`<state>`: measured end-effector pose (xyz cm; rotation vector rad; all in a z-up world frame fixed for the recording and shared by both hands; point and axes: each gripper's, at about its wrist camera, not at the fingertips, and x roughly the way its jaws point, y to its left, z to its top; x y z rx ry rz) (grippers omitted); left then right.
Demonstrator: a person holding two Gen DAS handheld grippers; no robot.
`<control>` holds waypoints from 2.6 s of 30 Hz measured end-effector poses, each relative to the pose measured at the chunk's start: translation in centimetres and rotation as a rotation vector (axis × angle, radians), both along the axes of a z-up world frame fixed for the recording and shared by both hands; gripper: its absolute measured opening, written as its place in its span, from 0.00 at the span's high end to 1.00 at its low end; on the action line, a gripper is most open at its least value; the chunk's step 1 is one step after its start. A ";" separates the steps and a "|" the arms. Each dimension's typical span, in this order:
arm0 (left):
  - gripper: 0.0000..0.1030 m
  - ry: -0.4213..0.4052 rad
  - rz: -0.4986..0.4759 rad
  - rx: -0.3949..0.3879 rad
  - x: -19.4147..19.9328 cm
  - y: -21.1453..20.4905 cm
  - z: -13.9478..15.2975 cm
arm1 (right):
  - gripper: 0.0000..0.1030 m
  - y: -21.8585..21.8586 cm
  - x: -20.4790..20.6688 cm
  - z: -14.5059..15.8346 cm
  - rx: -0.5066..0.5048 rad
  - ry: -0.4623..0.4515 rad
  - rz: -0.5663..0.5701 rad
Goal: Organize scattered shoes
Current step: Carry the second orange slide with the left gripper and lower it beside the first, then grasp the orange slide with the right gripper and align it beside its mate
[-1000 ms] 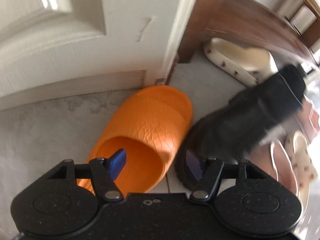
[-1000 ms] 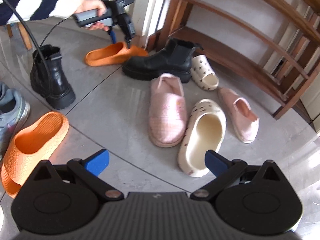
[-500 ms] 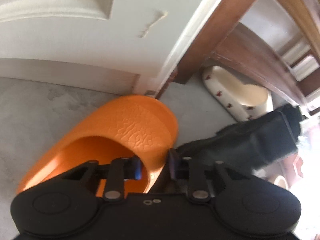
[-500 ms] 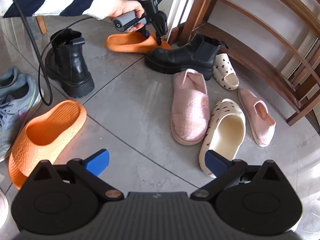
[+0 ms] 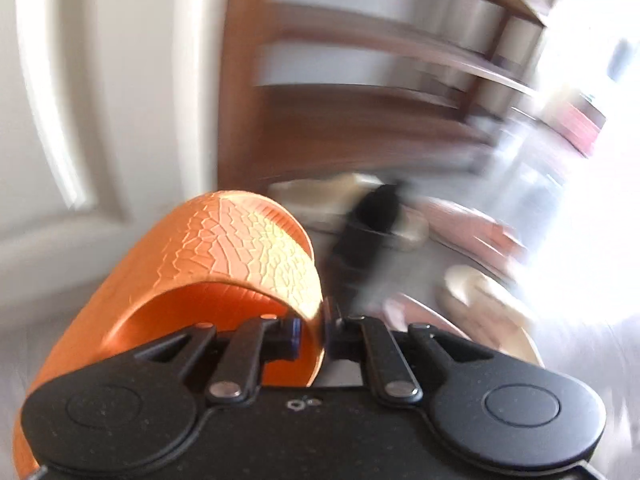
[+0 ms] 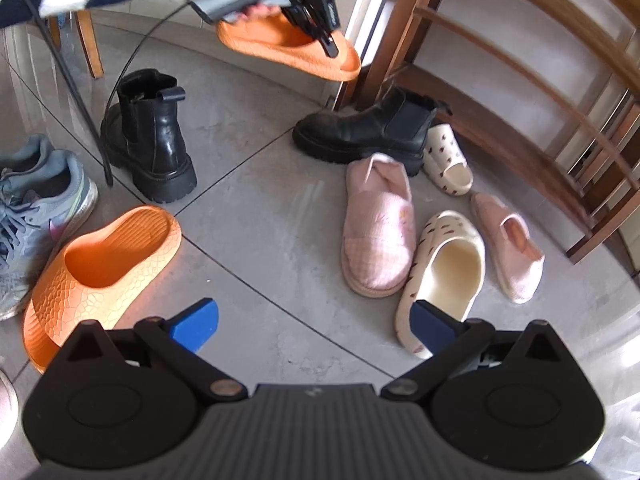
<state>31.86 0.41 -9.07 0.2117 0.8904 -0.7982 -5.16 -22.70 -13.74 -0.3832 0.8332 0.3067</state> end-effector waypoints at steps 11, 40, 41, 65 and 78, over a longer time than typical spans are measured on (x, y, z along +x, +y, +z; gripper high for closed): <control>0.92 0.180 -0.826 0.175 -20.9 -8.2 -0.9 | 0.00 -5.3 -5.7 2.1 -0.030 -0.073 -0.096; 0.38 0.142 -0.870 0.635 -27.3 -9.4 -8.6 | 0.00 -1.6 -5.0 -2.4 -0.118 0.043 0.534; 0.37 0.124 -0.794 0.623 -27.7 -8.7 -8.2 | 0.00 -0.9 -4.4 -2.6 -0.149 0.052 0.649; 0.37 0.313 0.014 0.322 -33.1 2.3 -8.3 | 0.49 9.0 7.0 -11.3 -0.234 0.648 1.531; 0.37 0.307 0.012 0.245 -33.2 2.0 -7.7 | 0.75 6.3 6.8 -9.4 0.000 0.740 1.352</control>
